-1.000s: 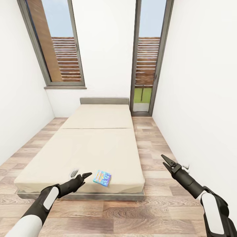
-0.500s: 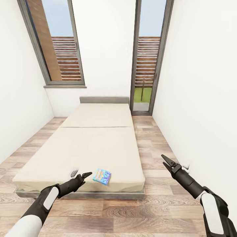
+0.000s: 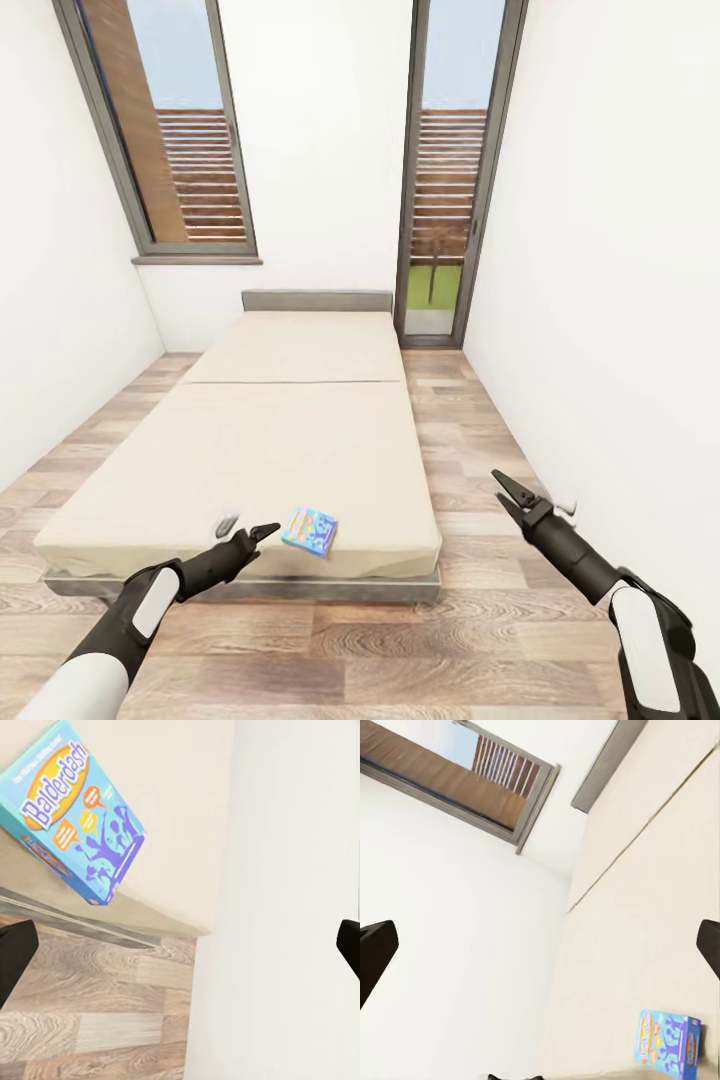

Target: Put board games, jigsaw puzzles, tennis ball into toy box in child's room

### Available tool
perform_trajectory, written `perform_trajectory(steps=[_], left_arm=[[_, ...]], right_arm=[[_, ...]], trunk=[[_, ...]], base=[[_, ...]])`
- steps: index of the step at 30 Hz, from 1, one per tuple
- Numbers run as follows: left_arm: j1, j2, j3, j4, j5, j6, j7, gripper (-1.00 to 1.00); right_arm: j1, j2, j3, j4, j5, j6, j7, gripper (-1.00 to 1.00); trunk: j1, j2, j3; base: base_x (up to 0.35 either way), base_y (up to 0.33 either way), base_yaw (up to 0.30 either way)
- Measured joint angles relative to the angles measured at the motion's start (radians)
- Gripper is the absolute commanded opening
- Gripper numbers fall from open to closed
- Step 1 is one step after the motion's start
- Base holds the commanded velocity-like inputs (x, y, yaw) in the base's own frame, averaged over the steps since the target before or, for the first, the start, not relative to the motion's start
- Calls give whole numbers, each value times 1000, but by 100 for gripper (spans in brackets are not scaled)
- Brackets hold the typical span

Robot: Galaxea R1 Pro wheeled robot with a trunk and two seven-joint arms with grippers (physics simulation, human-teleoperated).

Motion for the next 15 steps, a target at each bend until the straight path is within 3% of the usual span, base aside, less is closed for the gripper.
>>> perform_trajectory(steps=[5, 15], left_arm=[[-1, -6, 2, -1, 0, -20, -28, 100], [-1, -9, 2, -2, 2, 1, -30, 100]], right_arm=[[0, 8, -28, 28, 4, -22, -8, 100], [1, 15, -15, 84, 9, -37, -8, 100]], trunk=[[0, 0, 0], [0, 0, 0]], base=[[0, 0, 0], [11, 0, 0]])
